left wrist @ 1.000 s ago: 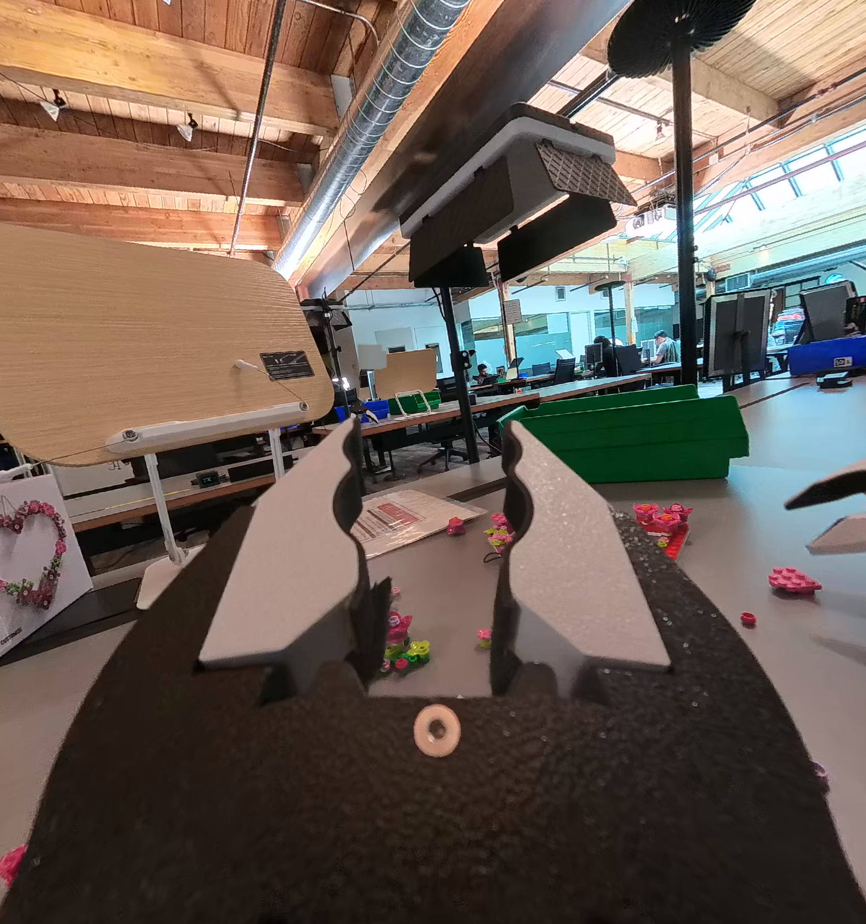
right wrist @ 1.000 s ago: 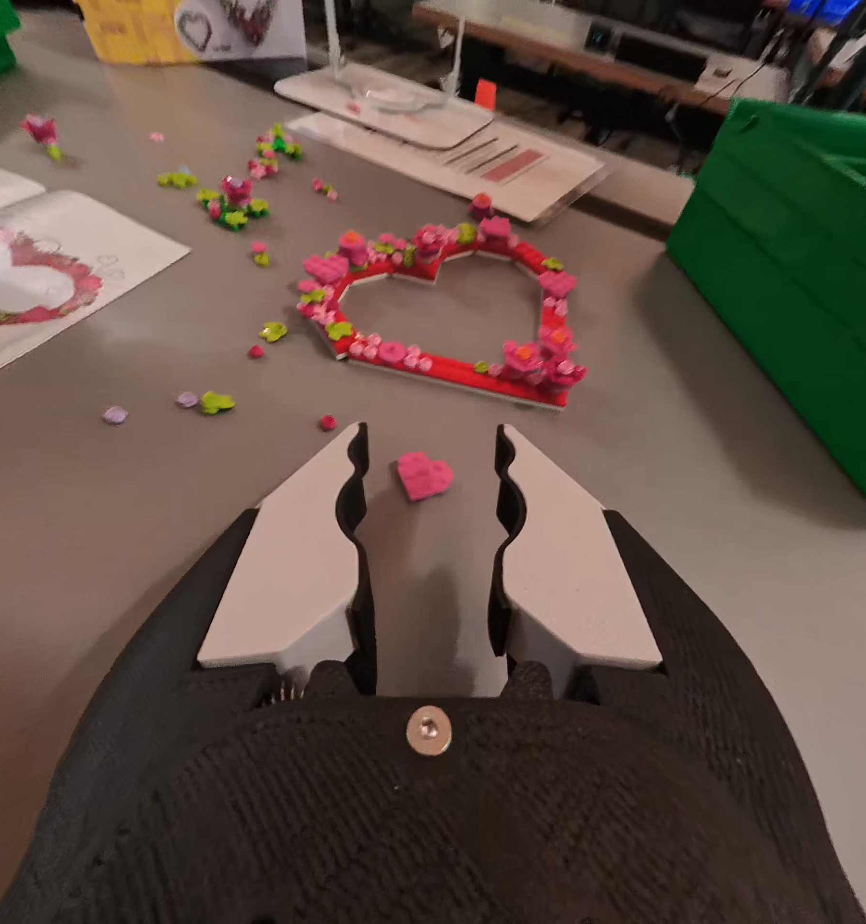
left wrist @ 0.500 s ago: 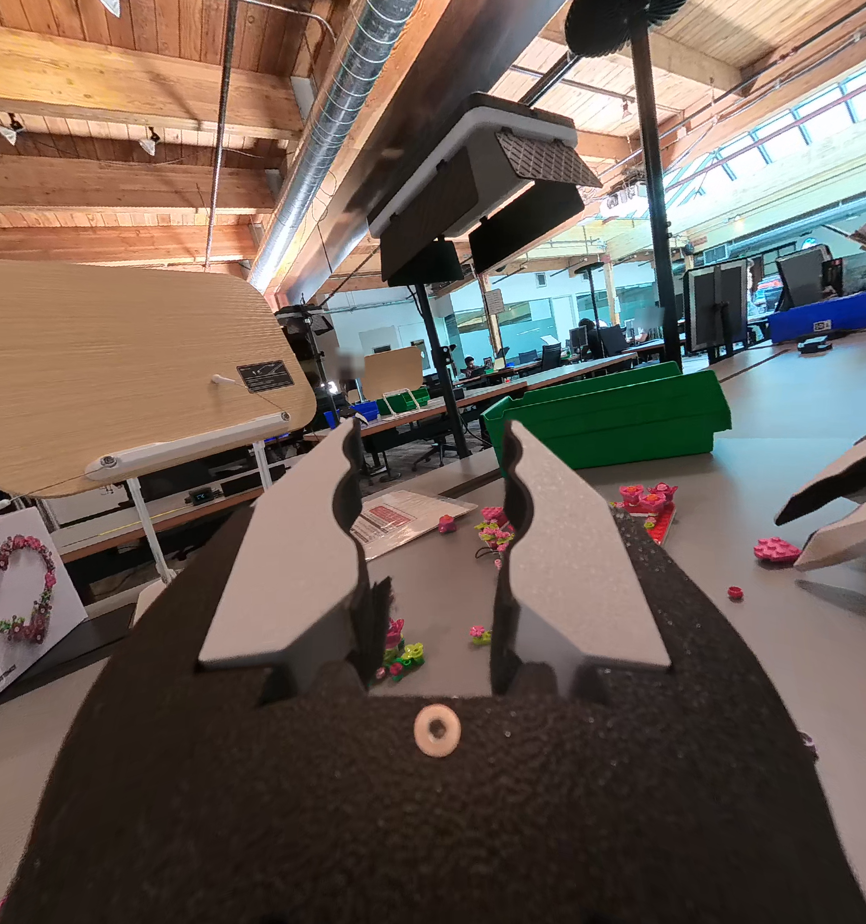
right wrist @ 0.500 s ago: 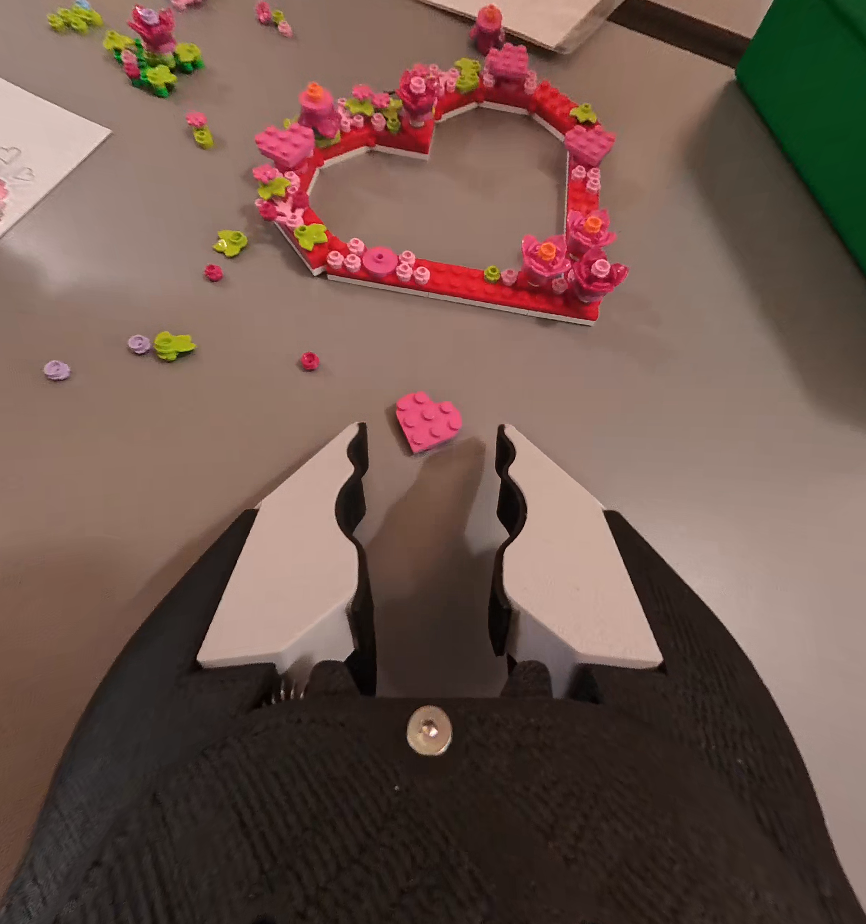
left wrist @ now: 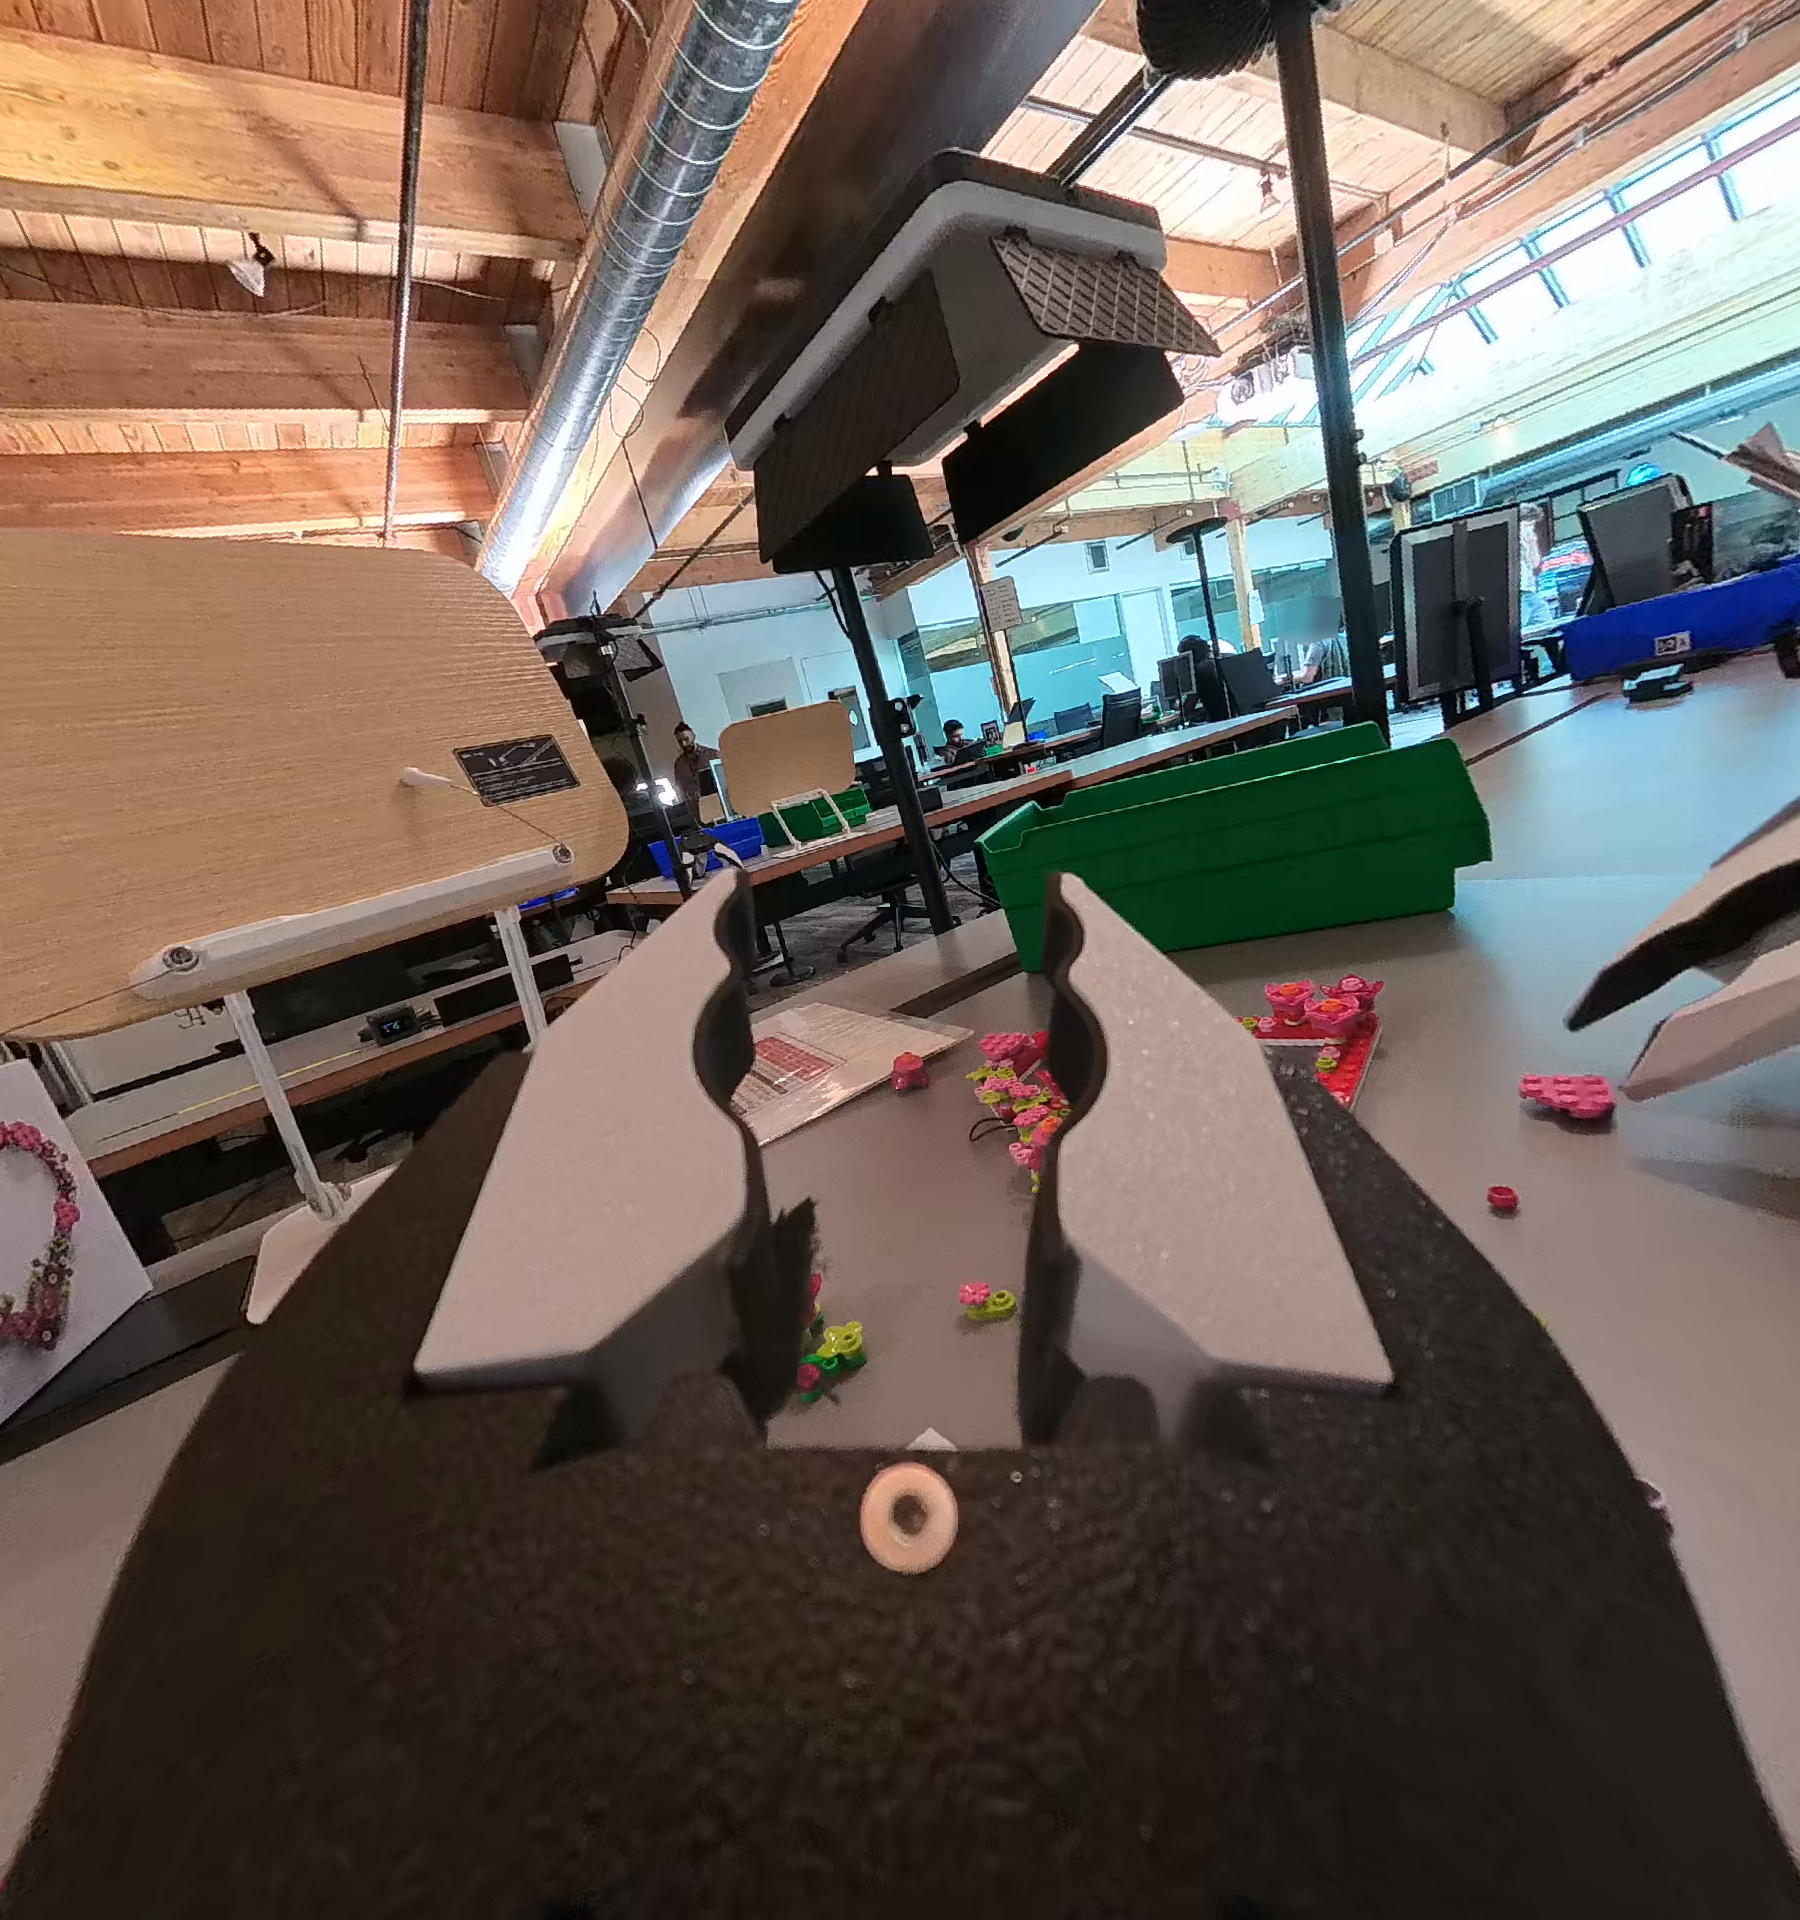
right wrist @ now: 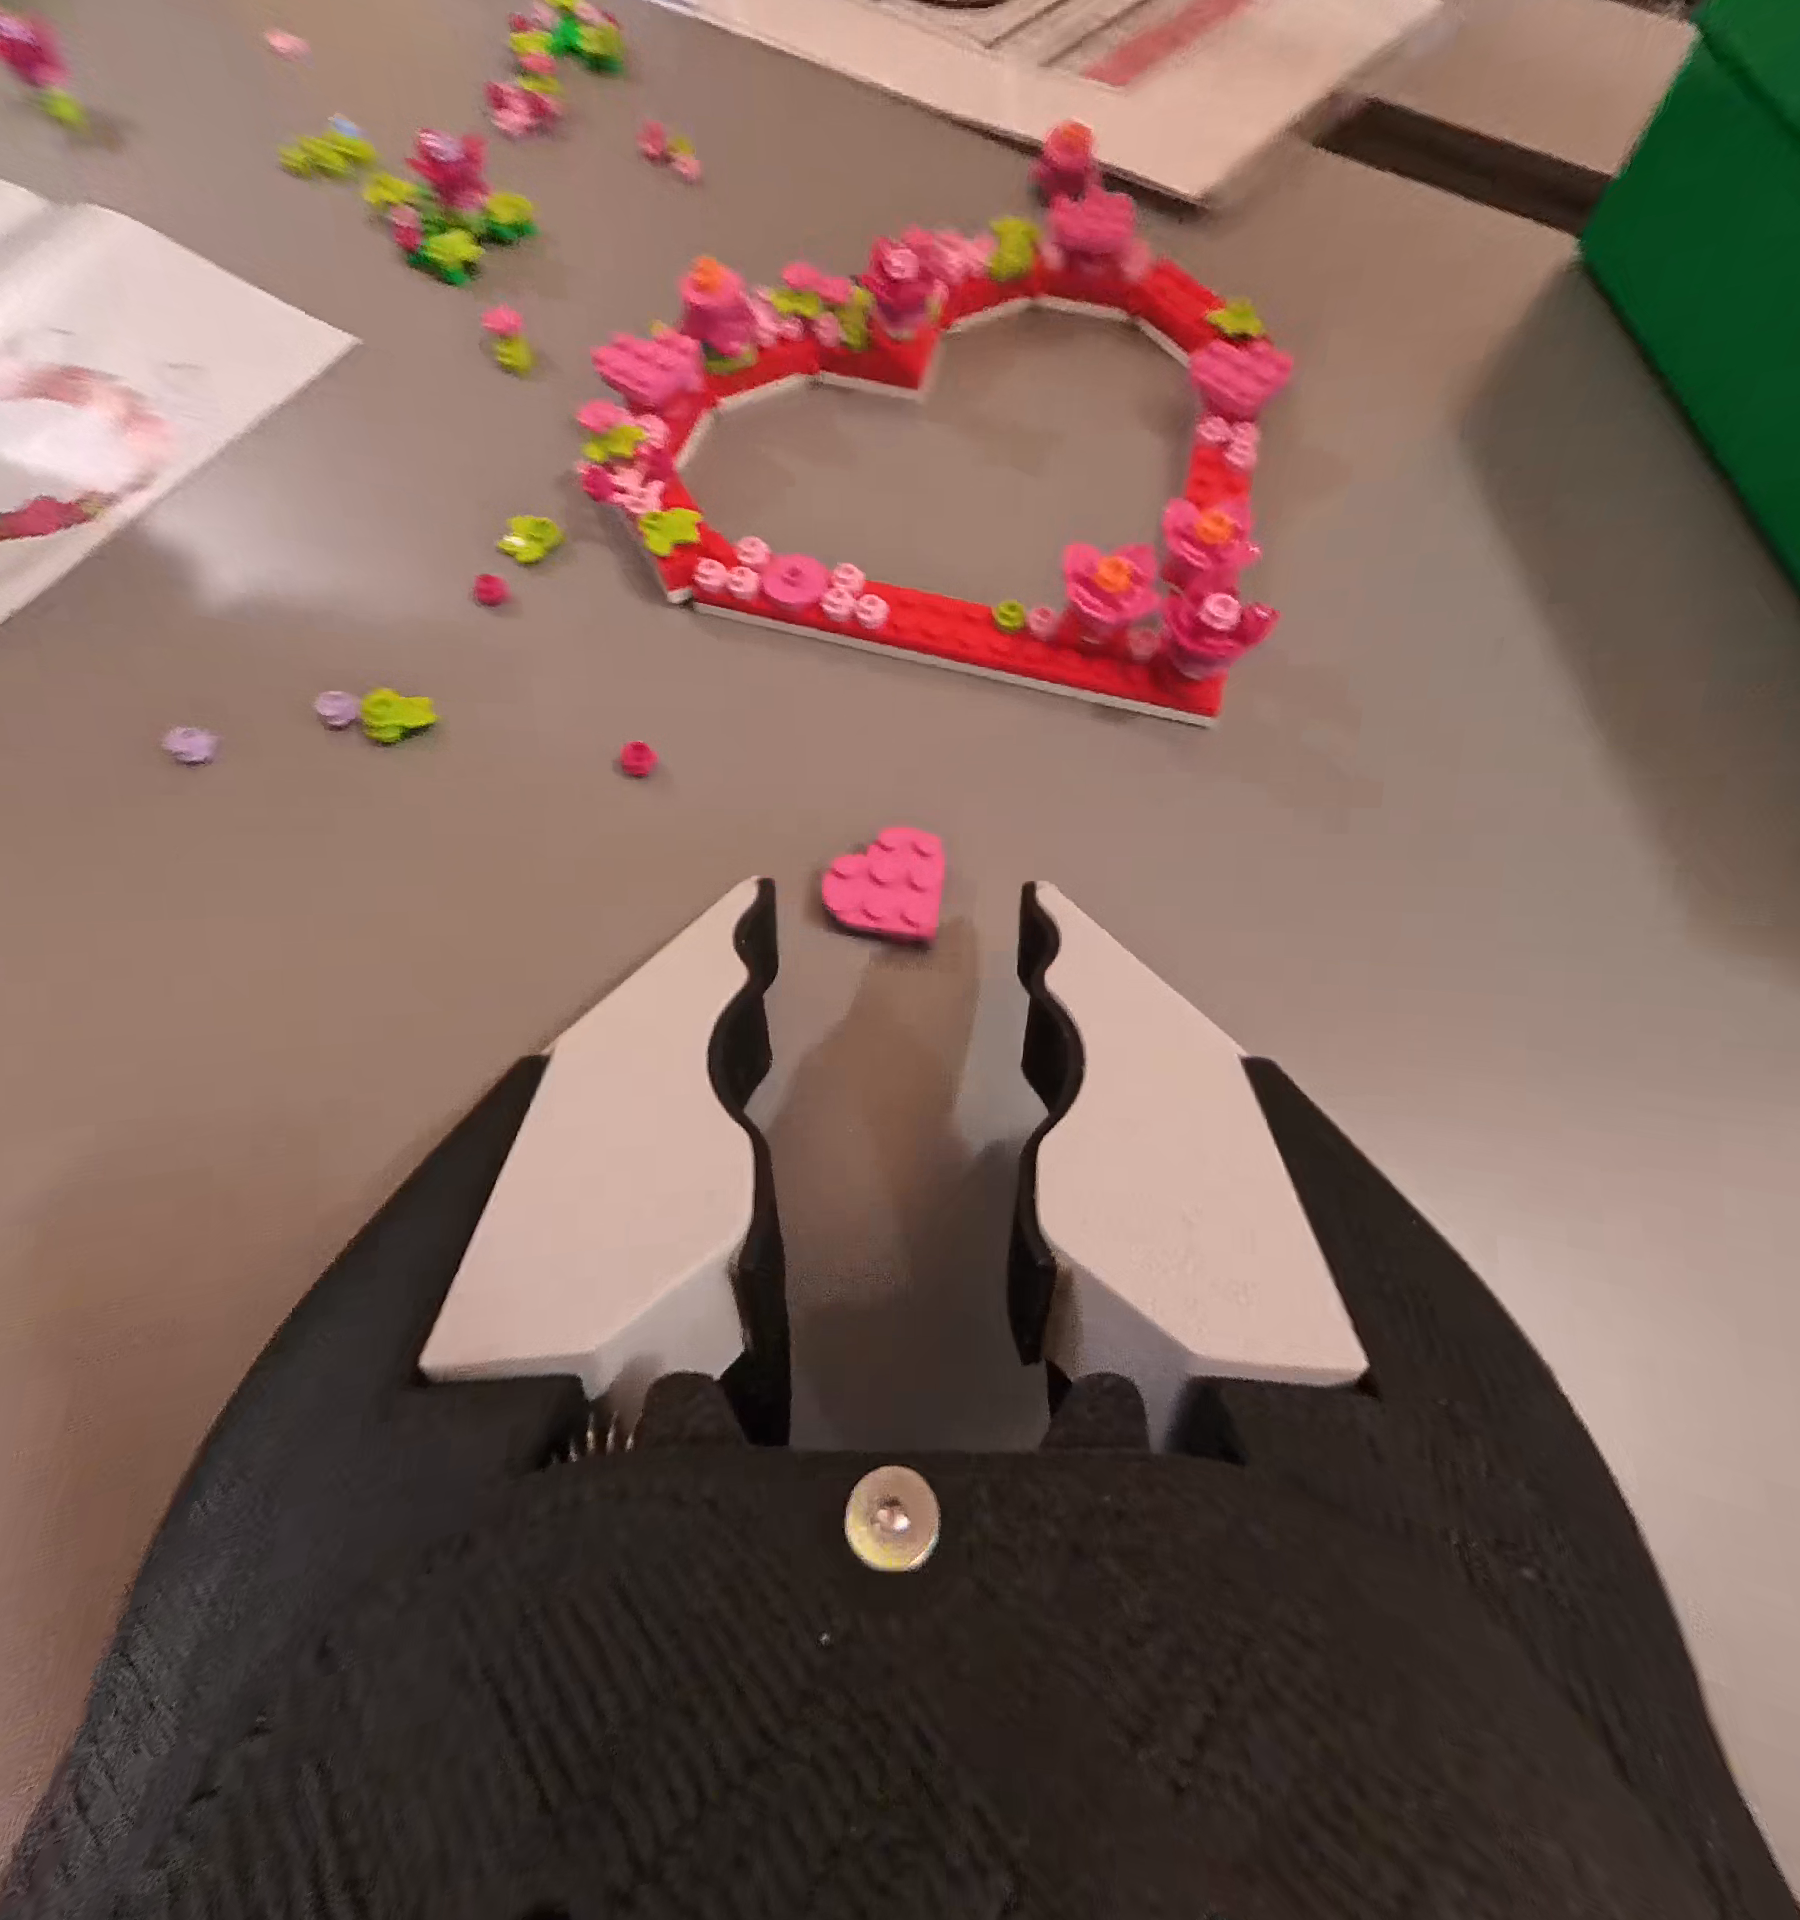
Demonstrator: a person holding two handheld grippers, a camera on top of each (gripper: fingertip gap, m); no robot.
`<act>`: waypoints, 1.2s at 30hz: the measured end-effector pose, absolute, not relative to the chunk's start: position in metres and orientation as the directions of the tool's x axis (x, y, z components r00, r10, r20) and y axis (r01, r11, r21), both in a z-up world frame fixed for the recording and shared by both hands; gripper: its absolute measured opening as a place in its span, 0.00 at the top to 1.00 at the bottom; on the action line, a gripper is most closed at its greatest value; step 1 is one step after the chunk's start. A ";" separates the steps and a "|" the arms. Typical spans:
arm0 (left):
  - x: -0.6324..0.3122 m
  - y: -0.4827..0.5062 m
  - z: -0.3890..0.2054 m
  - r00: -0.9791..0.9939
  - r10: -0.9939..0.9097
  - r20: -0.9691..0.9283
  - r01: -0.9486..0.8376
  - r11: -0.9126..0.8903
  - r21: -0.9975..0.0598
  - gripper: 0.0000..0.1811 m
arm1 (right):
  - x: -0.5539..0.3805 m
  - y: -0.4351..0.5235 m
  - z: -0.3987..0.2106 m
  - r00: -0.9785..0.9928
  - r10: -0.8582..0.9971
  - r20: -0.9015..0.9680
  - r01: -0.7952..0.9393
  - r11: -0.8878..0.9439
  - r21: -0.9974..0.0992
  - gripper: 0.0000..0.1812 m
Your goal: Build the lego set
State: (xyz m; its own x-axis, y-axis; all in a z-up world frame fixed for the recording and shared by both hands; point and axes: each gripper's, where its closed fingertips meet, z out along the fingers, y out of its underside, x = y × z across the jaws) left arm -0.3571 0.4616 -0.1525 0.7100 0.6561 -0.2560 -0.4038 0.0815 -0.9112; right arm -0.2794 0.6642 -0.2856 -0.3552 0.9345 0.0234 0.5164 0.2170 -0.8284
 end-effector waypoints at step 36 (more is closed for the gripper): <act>-0.324 0.522 -0.195 0.910 0.236 -0.341 -0.308 -0.164 -0.937 0.64 | -0.289 0.642 -0.284 -0.880 0.475 -0.005 0.266 0.485 -0.833 0.86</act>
